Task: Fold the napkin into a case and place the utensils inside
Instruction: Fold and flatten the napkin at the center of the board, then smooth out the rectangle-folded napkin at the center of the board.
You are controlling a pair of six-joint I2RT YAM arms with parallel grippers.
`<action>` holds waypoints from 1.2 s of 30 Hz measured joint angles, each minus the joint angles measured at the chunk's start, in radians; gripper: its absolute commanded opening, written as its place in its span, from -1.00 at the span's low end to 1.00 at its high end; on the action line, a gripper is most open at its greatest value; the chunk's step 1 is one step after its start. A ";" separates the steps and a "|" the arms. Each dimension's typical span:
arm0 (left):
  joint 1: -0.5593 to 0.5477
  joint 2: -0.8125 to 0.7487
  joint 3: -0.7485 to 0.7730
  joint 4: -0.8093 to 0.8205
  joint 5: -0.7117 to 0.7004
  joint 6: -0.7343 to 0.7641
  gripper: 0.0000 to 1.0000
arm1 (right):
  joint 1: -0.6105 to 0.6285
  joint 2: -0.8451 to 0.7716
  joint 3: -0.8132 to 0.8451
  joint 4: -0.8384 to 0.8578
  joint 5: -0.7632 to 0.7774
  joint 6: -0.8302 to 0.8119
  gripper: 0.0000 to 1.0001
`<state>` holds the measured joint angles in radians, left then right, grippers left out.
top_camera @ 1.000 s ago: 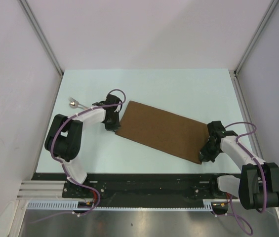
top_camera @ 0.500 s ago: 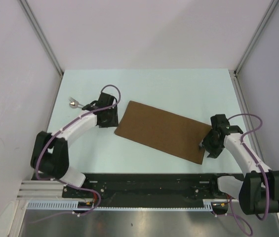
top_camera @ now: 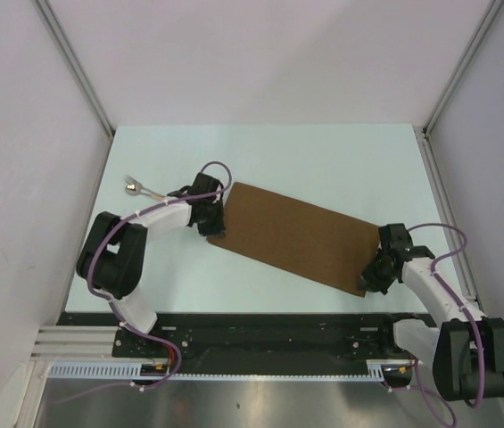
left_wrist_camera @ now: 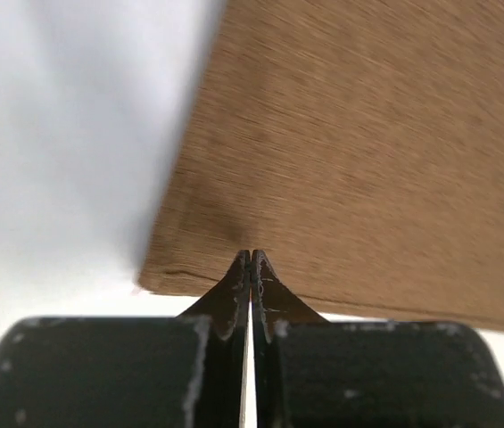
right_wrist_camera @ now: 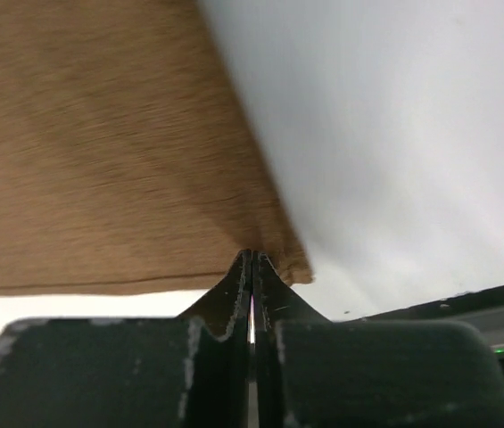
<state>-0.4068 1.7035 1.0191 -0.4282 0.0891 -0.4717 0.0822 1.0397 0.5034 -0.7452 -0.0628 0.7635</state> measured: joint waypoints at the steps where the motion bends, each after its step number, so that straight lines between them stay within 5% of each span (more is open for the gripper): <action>1: -0.001 0.003 0.000 -0.002 -0.020 0.001 -0.96 | -0.011 0.000 -0.016 0.003 -0.006 0.002 -0.98; 5: -0.014 -0.059 -0.016 0.039 -0.068 0.003 -0.90 | -0.038 -0.072 -0.028 0.031 -0.022 -0.006 -0.46; 9: -0.018 -0.130 -0.001 0.215 0.032 -0.034 -0.94 | -0.107 -0.138 -0.012 0.181 -0.130 -0.053 -0.06; 13: -0.018 0.011 0.061 0.527 0.220 -0.180 -0.97 | -0.169 0.034 0.032 0.451 -0.305 -0.082 0.02; 15: -0.022 0.124 0.074 0.703 0.297 -0.285 -0.97 | -0.166 0.176 0.068 0.599 -0.391 -0.072 -0.07; 20: -0.029 0.374 0.107 0.906 0.379 -0.470 -0.99 | -0.117 0.489 0.179 0.909 -0.545 -0.003 -0.72; 28: 0.006 0.416 0.145 0.928 0.369 -0.525 -0.99 | -0.071 0.797 0.263 1.255 -0.642 0.135 -0.87; 36: 0.069 0.469 0.193 0.797 0.310 -0.532 -0.99 | -0.094 0.952 0.266 1.339 -0.655 0.150 -0.85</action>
<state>-0.3378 2.1723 1.2121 0.3687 0.3988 -1.0035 -0.0116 1.9919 0.7692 0.5934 -0.7181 0.9134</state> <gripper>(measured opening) 0.006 0.067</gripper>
